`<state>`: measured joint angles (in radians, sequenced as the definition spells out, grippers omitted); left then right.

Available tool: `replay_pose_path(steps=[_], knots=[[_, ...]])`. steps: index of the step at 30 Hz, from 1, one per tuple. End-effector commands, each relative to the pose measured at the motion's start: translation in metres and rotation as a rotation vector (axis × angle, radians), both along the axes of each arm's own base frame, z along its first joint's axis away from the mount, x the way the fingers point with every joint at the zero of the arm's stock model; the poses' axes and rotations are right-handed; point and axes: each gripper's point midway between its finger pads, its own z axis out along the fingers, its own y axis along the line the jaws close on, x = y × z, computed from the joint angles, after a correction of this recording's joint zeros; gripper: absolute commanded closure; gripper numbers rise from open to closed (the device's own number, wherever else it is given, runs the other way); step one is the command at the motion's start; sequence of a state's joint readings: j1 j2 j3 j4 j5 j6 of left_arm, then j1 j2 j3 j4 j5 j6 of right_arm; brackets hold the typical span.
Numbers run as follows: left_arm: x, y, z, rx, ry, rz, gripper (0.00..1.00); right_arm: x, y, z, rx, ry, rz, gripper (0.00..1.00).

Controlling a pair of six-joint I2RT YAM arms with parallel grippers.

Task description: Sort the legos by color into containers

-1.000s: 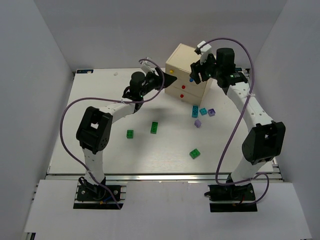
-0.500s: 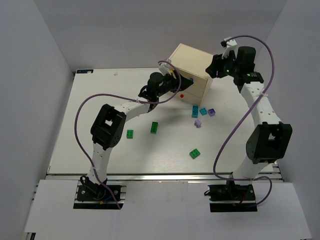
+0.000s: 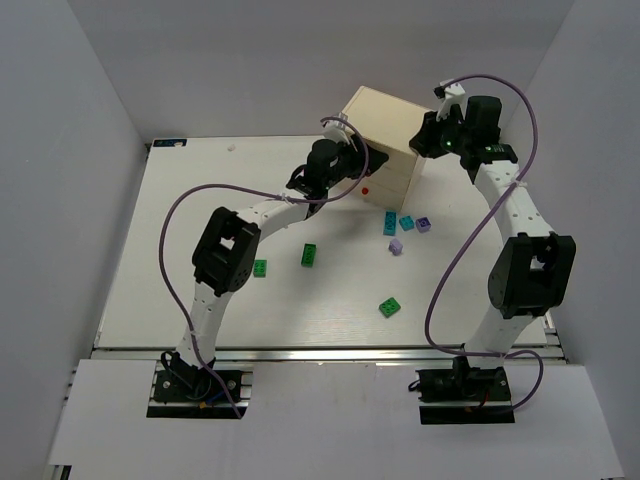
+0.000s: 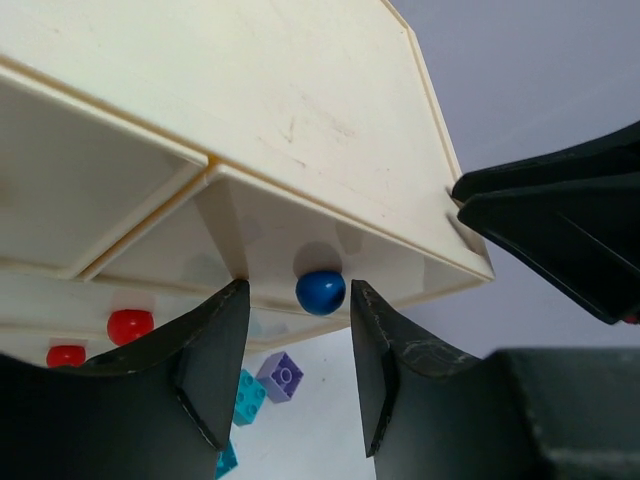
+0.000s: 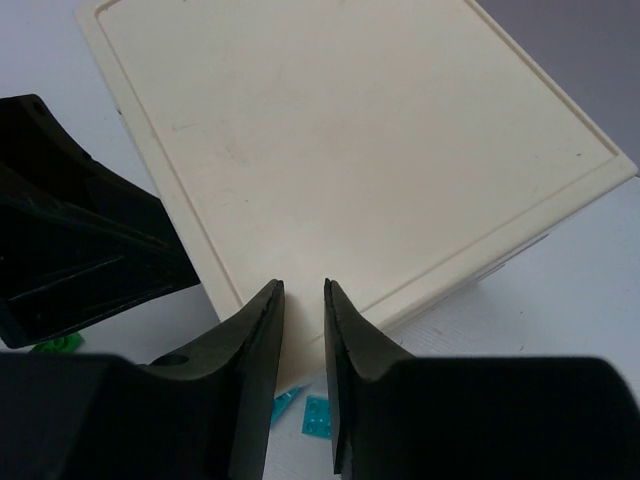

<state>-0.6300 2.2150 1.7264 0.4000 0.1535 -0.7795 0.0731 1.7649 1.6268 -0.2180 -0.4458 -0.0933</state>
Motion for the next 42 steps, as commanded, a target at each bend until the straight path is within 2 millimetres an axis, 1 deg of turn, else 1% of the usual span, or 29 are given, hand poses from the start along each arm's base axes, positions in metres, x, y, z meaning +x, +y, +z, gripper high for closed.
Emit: replay_pose_path(steps=[1, 5, 6, 7, 9, 10, 12, 13, 15, 17, 18, 22, 23, 24, 27, 29, 30, 31, 34, 35, 36, 37, 38, 39, 40, 41, 42], knots=[[0.008, -0.007, 0.017, -0.02, -0.022, 0.038, 0.45, 0.003, 0.001, 0.017, -0.006, -0.055, 0.019, 0.72], [0.01, -0.009, 0.015, -0.023, -0.011, 0.04, 0.47, 0.003, 0.0, 0.014, -0.012, -0.046, 0.02, 0.75], [0.01, -0.009, 0.015, -0.024, -0.012, 0.038, 0.47, 0.001, 0.002, 0.013, -0.013, -0.038, 0.026, 0.75], [0.006, -0.013, 0.016, -0.024, -0.012, 0.032, 0.47, 0.002, 0.002, 0.011, -0.014, -0.031, 0.027, 0.76], [0.006, -0.012, 0.017, -0.026, -0.015, 0.037, 0.47, 0.001, 0.002, 0.008, -0.021, -0.023, 0.03, 0.78], [0.002, -0.016, 0.018, -0.029, -0.016, 0.031, 0.47, 0.001, 0.003, 0.006, -0.022, -0.018, 0.033, 0.79], [0.003, -0.015, 0.023, -0.036, -0.026, 0.037, 0.47, 0.0, 0.002, 0.002, -0.025, -0.006, 0.033, 0.81], [0.004, -0.015, 0.026, -0.04, -0.031, 0.041, 0.48, -0.001, 0.002, 0.001, -0.026, -0.001, 0.035, 0.84], [0.001, -0.019, 0.031, -0.047, -0.037, 0.04, 0.48, -0.002, 0.003, -0.002, -0.032, 0.006, 0.041, 0.84], [0.003, -0.018, 0.031, -0.048, -0.038, 0.052, 0.5, -0.004, 0.003, -0.005, -0.035, 0.015, 0.042, 0.85], [0.0, -0.023, 0.031, -0.047, -0.037, 0.048, 0.5, -0.004, 0.003, -0.006, -0.039, 0.017, 0.045, 0.85], [0.004, -0.018, 0.032, -0.049, -0.035, 0.084, 0.53, -0.005, 0.003, -0.007, -0.04, 0.021, 0.047, 0.87], [0.001, -0.022, 0.032, -0.054, -0.033, 0.08, 0.55, -0.006, 0.003, -0.008, -0.04, 0.026, 0.048, 0.87], [0.0, -0.023, 0.033, -0.058, -0.031, 0.078, 0.59, -0.006, 0.003, -0.008, -0.041, 0.025, 0.049, 0.87], [0.0, -0.023, 0.034, -0.06, -0.033, 0.077, 0.65, -0.007, 0.005, -0.011, -0.042, 0.033, 0.052, 0.88], [-0.001, -0.022, 0.034, -0.06, -0.033, 0.078, 0.71, -0.007, 0.002, -0.012, -0.049, 0.035, 0.042, 0.88], [-0.006, -0.025, 0.037, -0.061, -0.038, 0.069, 0.73, -0.006, 0.002, -0.013, -0.052, 0.038, 0.041, 0.88], [-0.007, -0.024, 0.035, -0.058, -0.035, 0.071, 0.77, -0.006, 0.001, -0.013, -0.054, 0.039, 0.036, 0.88], [-0.015, -0.018, 0.04, -0.061, -0.049, 0.069, 0.83, -0.002, -0.004, -0.016, -0.07, 0.054, 0.013, 0.88], [-0.017, -0.016, 0.043, -0.061, -0.054, 0.069, 0.84, -0.001, -0.008, -0.019, -0.081, 0.069, -0.005, 0.88], [-0.021, -0.012, 0.055, -0.066, -0.071, 0.069, 0.84, 0.002, -0.008, -0.02, -0.087, 0.072, -0.009, 0.88], [-0.024, -0.01, 0.05, -0.056, -0.067, 0.066, 0.84, 0.004, -0.01, -0.021, -0.095, 0.075, -0.024, 0.88], [-0.03, -0.012, 0.053, -0.055, -0.072, 0.058, 0.84, 0.006, -0.013, -0.025, -0.097, 0.085, -0.033, 0.89], [-0.036, -0.008, 0.057, -0.052, -0.076, 0.052, 0.84, 0.008, -0.015, -0.023, -0.101, 0.081, -0.043, 0.89], [-0.038, -0.006, 0.068, -0.065, -0.092, 0.052, 0.84, 0.009, -0.015, -0.023, -0.101, 0.081, -0.043, 0.89], [-0.042, -0.004, 0.061, -0.052, -0.083, 0.049, 0.84, 0.01, -0.016, -0.024, -0.106, 0.082, -0.051, 0.89], [-0.044, -0.002, 0.063, -0.048, -0.089, 0.046, 0.84, 0.01, -0.018, -0.025, -0.108, 0.085, -0.055, 0.89]])
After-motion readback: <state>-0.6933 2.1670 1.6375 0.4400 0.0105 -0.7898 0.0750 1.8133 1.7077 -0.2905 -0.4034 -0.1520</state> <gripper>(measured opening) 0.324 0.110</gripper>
